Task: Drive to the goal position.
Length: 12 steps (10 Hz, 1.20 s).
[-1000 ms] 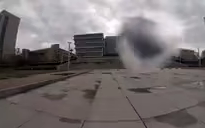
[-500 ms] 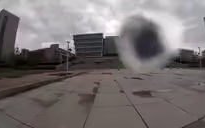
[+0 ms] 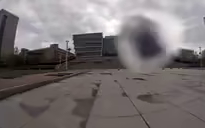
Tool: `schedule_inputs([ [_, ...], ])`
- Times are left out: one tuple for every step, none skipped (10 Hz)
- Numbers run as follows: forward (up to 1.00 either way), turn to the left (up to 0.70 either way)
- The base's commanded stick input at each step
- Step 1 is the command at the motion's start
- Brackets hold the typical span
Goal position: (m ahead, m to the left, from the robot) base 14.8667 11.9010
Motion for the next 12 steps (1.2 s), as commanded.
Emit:
schedule_inputs([
  [0.7, 0.0],
  [0.7, 0.0],
  [0.7, 0.0],
  [0.7, 0.0],
  [0.7, 0.0],
  [0.7, 0.0],
  [0.7, 0.0],
  [0.7, 0.0],
  [0.7, 0.0],
  [0.7, 0.0],
  [0.7, 0.0],
  [0.7, 0.0],
])
